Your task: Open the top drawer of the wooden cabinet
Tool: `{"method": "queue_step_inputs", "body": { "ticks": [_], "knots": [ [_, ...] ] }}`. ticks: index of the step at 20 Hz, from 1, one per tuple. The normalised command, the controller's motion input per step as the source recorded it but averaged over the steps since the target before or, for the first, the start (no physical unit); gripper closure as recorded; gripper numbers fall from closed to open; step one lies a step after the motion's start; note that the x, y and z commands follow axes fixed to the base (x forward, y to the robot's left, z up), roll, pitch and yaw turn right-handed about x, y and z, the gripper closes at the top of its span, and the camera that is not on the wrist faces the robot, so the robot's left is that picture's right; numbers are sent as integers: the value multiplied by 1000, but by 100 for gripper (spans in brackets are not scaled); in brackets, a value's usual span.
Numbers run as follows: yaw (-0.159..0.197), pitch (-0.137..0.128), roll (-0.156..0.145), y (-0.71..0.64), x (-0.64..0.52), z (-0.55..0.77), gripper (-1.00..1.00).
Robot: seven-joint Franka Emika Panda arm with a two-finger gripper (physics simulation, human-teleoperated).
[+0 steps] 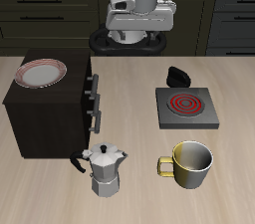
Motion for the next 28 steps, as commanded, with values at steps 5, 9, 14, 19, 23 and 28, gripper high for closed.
{"method": "queue_step_inputs", "body": {
  "ticks": [5, 9, 14, 19, 23, 28],
  "knots": [
    [-28, 3, -68, -76, 347, -39, -100],
    [10, 20, -10, 163, 443, -45, -100],
    [13, 4, -31, 144, 248, -5, -100],
    [2, -26, -71, 140, 448, 130, -100],
    [-35, 28, -83, -47, 320, 4, -100],
    [-12, -1, -111, 10, 284, 41, -100]
  ]
}}
